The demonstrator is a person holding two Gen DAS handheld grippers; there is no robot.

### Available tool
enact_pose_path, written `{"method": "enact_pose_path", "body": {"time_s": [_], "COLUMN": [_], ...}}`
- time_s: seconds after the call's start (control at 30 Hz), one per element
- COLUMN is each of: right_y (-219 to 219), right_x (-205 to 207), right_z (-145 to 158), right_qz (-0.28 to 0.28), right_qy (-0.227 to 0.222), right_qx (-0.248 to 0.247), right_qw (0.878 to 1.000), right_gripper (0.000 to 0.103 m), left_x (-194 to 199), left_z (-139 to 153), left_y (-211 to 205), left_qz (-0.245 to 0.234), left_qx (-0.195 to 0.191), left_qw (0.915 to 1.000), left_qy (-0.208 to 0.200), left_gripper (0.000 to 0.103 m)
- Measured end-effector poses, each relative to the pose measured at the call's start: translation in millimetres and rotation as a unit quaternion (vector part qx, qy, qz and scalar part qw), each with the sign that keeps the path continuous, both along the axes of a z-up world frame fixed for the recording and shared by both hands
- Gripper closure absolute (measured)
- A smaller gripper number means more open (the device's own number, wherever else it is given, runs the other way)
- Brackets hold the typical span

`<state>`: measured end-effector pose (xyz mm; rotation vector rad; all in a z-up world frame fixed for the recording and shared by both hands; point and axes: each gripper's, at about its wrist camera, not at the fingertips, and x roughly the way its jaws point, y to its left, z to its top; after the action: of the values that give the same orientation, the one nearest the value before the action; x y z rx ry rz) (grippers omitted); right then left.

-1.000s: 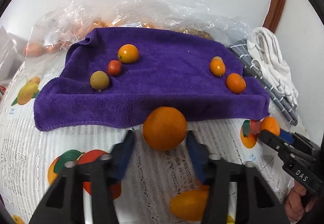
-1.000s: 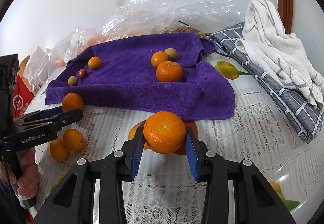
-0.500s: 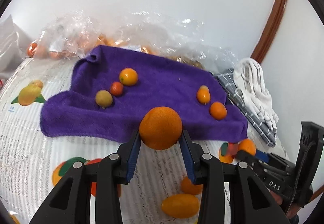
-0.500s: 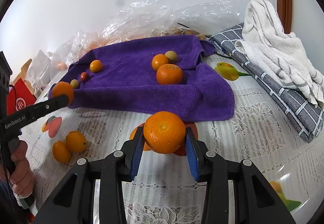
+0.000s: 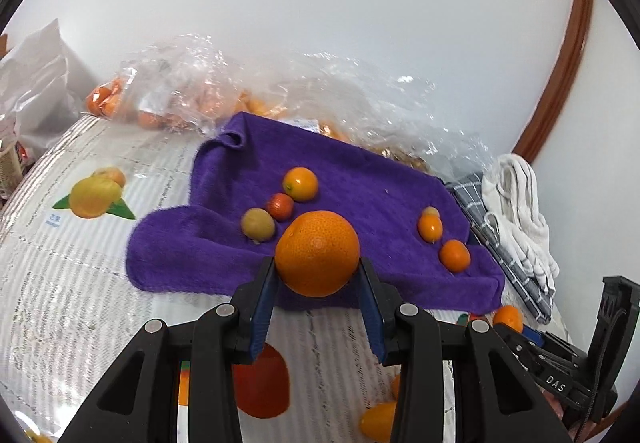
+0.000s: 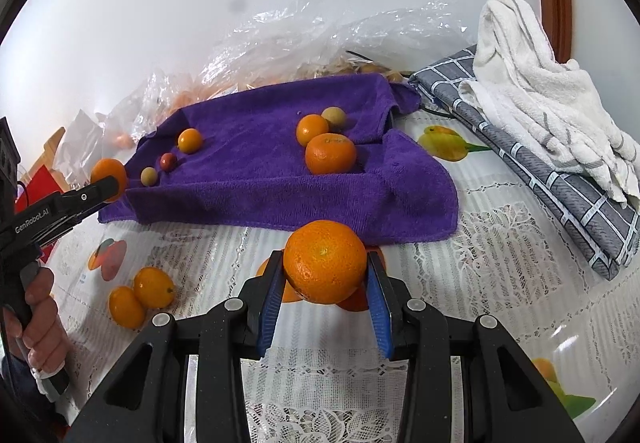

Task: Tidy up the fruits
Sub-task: 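Carry the tangerine and large orange over the purple towel with both tools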

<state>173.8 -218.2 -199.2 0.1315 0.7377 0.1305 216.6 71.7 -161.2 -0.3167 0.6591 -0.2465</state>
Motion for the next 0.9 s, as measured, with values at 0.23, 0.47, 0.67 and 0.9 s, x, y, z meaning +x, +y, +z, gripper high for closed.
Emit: {"method": "enact_pose_path", "body": {"time_s": [0.23, 0.47, 0.67, 0.9], "right_y": [0, 6, 14, 32], "right_x": [3, 26, 55, 97], "right_z": [18, 33, 49, 45], "right_qz": [0.0, 0.005, 0.009, 0.032], "right_qy": [-0.015, -0.018, -0.023, -0.006], "right_qx": [0.004, -0.022, -0.024, -0.028], "right_qw": [1.0, 1.0, 0.999, 0.999], "right_gripper": [0.064, 0.064, 0.064, 0.064], "left_x": [2, 2, 5, 7], "left_z": [2, 3, 1, 0], "left_y": [24, 46, 51, 49], "left_qz": [0.038, 0.073, 0.078, 0.078], "left_qx": [-0.009, -0.029, -0.028, -0.023], "left_qw": [0.9992, 0.9969, 0.9966, 0.9967], "left_qy": [0.0, -0.003, 0.001, 0.001], "left_gripper": [0.066, 0.066, 0.066, 0.066]}}
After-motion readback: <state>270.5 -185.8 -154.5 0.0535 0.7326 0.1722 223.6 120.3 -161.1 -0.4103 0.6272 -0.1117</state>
